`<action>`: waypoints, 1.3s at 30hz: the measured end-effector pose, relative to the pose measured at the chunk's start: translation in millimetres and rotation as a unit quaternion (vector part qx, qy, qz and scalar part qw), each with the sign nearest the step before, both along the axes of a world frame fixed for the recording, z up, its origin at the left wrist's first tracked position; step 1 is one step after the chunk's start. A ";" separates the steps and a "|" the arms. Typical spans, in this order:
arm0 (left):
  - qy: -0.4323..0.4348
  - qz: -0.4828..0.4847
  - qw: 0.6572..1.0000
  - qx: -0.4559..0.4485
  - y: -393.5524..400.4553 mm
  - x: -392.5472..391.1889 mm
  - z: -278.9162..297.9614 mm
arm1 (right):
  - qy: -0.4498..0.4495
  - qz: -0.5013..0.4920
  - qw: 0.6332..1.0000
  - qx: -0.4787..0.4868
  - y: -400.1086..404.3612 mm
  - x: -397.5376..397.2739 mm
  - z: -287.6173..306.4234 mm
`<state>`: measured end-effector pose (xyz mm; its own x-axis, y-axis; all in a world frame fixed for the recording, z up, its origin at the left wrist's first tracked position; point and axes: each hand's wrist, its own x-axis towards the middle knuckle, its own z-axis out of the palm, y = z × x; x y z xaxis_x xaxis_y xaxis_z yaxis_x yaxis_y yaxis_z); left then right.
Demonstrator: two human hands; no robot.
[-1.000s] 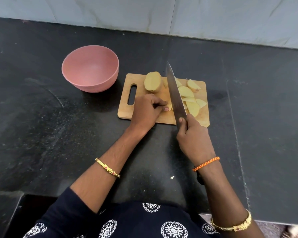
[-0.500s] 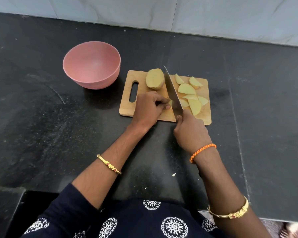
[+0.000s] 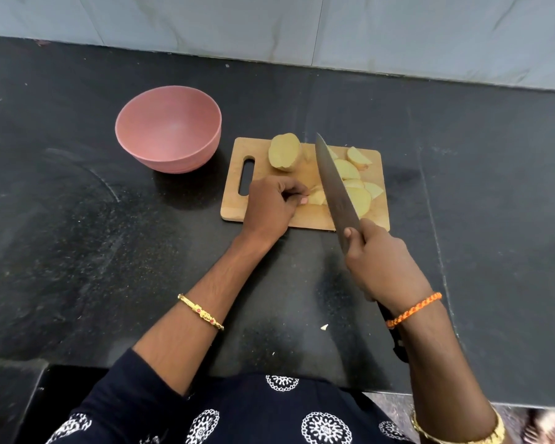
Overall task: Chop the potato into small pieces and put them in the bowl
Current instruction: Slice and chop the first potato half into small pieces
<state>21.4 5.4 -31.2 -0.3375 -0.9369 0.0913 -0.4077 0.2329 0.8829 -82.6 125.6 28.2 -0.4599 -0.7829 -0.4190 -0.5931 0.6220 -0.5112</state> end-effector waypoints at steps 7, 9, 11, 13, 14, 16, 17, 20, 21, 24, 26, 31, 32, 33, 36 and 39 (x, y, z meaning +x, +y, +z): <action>-0.009 -0.009 1.000 -0.006 -0.4 -0.5 -1.3 | 0.026 0.008 0.999 -0.028 -4.4 4.9 -5.2; -0.012 -0.012 1.000 -0.007 -0.4 -0.5 -1.0 | 0.035 0.012 0.999 -0.022 -6.9 4.1 -7.7; -0.013 -0.012 1.000 -0.005 0.4 -1.3 -0.5 | 0.048 0.021 0.998 -0.019 -8.7 3.6 -10.3; -0.010 -0.009 1.000 -0.005 1.2 -2.2 0.0 | 0.060 0.029 0.998 -0.016 -9.5 4.1 -12.2; -0.009 -0.007 1.000 -0.007 1.7 -2.7 0.3 | 0.064 0.034 0.997 -0.009 -9.4 4.7 -12.8; -0.011 -0.003 1.000 -0.012 2.0 -3.6 1.3 | 0.071 0.041 0.997 0.002 -8.7 6.7 -13.8; -0.013 -0.002 1.000 -0.013 1.9 -3.8 1.7 | 0.079 0.044 0.996 0.007 -8.5 8.4 -14.4; -0.009 -0.001 1.000 -0.015 2.3 -4.2 1.1 | 0.105 0.053 0.992 0.036 -9.8 13.0 -17.4; -0.007 -0.001 1.000 -0.016 2.7 -4.4 0.8 | 0.107 0.055 0.992 0.045 -9.7 14.2 -17.4; -0.005 0.011 1.000 -0.023 4.1 -5.9 0.1 | 0.095 0.060 0.992 0.054 -8.7 14.7 -14.8; -0.005 0.017 1.000 -0.026 3.8 -6.5 -0.1 | 0.080 0.062 0.993 0.065 -3.9 12.2 -11.6; -0.006 0.011 1.000 -0.024 2.7 -6.0 -1.1 | 0.049 0.056 0.995 0.064 17.5 0.0 -3.8; -0.008 0.010 1.000 -0.021 2.4 -5.9 -1.1 | 0.044 0.051 0.997 0.049 20.2 -0.7 -2.9; -0.012 0.008 1.000 -0.018 1.9 -5.6 -1.1 | 0.041 0.046 0.998 0.031 21.6 -0.3 -2.1; -0.020 0.006 1.000 -0.010 0.4 -5.2 -0.8 | 0.045 0.047 0.998 -0.003 19.2 3.0 -3.7; -0.024 0.004 1.000 -0.010 -0.8 -4.4 0.2 | 0.051 0.052 0.997 -0.007 13.6 4.9 -7.0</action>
